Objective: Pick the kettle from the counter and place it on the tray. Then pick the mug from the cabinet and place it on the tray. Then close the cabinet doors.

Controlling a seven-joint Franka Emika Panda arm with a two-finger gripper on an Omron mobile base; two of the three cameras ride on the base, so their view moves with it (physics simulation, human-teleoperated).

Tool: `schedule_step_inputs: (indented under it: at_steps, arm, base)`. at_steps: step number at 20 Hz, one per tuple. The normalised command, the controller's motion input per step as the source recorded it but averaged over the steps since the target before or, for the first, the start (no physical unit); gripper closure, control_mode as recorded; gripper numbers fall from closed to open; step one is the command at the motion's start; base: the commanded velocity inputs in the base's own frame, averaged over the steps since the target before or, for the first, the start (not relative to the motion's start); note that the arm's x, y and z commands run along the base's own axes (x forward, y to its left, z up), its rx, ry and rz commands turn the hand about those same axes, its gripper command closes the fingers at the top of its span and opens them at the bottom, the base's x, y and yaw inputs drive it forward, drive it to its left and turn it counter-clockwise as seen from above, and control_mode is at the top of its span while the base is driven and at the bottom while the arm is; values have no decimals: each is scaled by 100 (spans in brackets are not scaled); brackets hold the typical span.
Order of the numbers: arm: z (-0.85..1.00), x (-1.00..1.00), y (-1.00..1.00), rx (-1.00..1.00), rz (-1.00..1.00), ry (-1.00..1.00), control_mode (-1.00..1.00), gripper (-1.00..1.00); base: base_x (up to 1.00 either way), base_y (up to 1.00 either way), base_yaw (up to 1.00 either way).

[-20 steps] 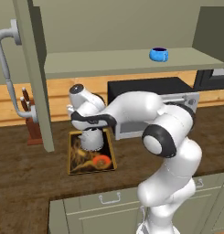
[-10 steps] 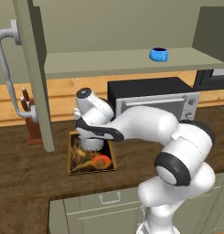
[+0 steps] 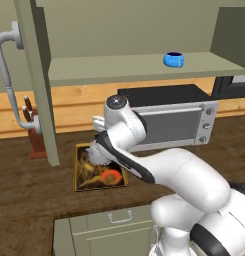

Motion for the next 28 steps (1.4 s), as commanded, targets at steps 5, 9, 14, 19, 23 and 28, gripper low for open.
schedule_step_inputs:
  at_steps: [5,9,14,19,23,28]
  arm:
    - [55,-48,-57,1,8,0,-100,-100]
    - [59,-46,-68,0,0,0,-100,-100]
    - [48,-32,-73,-4,0,0,-100,-100]
    - [66,-19,-83,-2,0,-1,-100,-100]
    - [64,-13,-80,0,0,-10,-100,-100]
    - [67,-1,-73,0,1,-27,-100,-100]
  base:
    - [0,0,0]
    - [0,0,0]
    - [0,0,0]
    - [0,0,0]
    - [0,0,0]
    - [0,0,0]
